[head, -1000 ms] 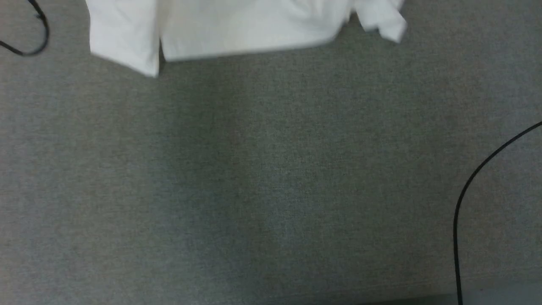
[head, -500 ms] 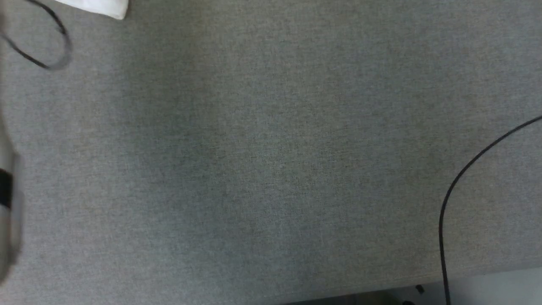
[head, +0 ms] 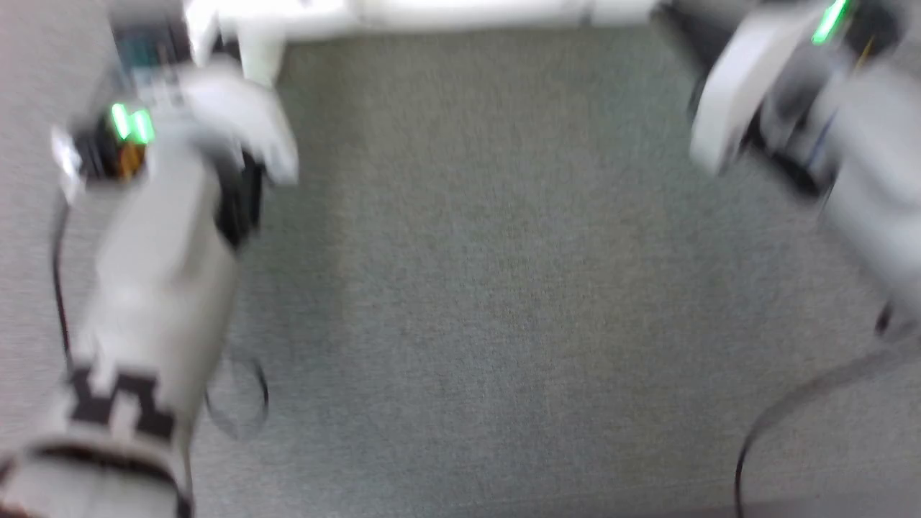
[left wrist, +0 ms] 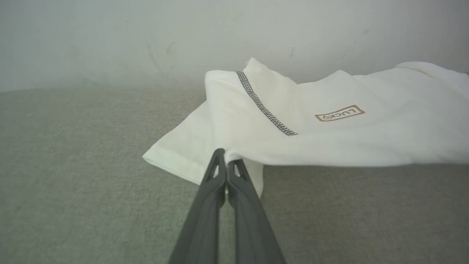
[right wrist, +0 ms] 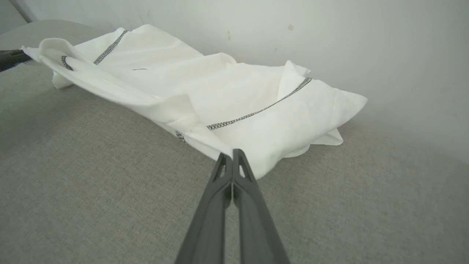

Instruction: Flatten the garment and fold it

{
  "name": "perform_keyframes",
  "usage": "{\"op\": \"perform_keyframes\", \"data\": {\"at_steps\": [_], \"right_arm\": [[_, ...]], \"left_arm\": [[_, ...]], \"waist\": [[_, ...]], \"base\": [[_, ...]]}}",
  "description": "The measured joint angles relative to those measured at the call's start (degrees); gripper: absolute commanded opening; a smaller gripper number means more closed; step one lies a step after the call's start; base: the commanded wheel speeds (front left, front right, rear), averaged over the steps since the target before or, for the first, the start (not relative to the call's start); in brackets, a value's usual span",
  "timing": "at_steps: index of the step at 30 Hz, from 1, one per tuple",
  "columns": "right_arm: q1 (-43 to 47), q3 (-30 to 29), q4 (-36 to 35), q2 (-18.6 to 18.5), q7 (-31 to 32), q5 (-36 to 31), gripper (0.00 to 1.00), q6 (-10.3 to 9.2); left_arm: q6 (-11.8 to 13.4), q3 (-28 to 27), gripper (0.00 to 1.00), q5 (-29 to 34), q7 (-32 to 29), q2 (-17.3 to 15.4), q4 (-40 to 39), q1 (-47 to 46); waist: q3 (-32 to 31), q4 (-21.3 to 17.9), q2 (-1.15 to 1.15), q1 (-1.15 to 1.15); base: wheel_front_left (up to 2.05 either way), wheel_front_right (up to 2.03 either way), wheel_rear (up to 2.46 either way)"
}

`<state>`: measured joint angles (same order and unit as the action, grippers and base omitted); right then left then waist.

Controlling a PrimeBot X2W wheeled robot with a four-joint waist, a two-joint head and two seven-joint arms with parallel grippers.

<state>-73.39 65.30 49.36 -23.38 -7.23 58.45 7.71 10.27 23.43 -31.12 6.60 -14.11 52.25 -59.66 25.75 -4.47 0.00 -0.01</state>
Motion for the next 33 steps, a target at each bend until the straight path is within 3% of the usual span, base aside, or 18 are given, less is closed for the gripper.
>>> {"op": "perform_keyframes", "data": {"at_steps": [6, 11, 17, 21, 26, 30, 33], "right_arm": [[14.04, 0.21, -7.33, -3.3, 0.66, 0.88, 0.0, -0.01], [24.97, -2.92, -12.7, -5.93, 1.99, -0.88, 0.0, 0.03], [39.05, -13.47, -17.46, -7.79, 4.65, -6.42, 0.0, 0.8], [49.89, -23.93, -20.63, -7.24, 8.4, -12.2, 0.0, 1.32], [65.62, -40.01, -28.93, -3.19, 16.79, -23.34, 0.0, 1.37], [79.42, -53.92, -43.22, 3.46, 27.13, -34.26, 0.0, 1.36], [88.64, -60.43, -54.76, 9.65, 34.63, -41.64, 0.0, 1.34]], "left_arm": [[2.35, 0.48, 0.0, -1.53, -1.21, -1.49, -11.48, 19.14], [8.61, 0.91, 0.0, -1.9, -6.43, -5.69, -30.09, 36.23], [16.37, 1.7, 0.0, -1.94, -15.51, -12.84, -53.94, 55.38], [20.71, 2.1, 0.0, -2.23, -19.59, -14.92, -63.9, 64.8], [24.37, 3.22, 0.0, -3.9, -22.63, -15.4, -69.94, 73.22], [26.46, 3.85, 0.0, -4.3, -24.2, -15.78, -72.19, 77.11], [27.17, 3.92, 0.0, -4.78, -25.21, -16.72, -72.8, 78.92]], "waist": [[-7.97, 0.92, 0.0, -0.02], [-14.14, 1.48, 0.0, -0.02], [-20.07, 1.88, 0.0, -0.02], [-22.83, 2.03, 0.0, -0.01], [-24.86, 2.12, 0.0, -0.01], [-25.38, 2.33, 0.0, 0.0], [-25.31, 2.57, 0.0, -0.01]], "base": [[0.0, 0.0, 0.0], [0.0, 0.0, 0.0], [0.0, 0.0, 0.0], [0.0, 0.0, 0.0], [0.0, 0.0, 0.0], [0.0, 0.0, 0.0], [0.0, 0.0, 0.0]]}}
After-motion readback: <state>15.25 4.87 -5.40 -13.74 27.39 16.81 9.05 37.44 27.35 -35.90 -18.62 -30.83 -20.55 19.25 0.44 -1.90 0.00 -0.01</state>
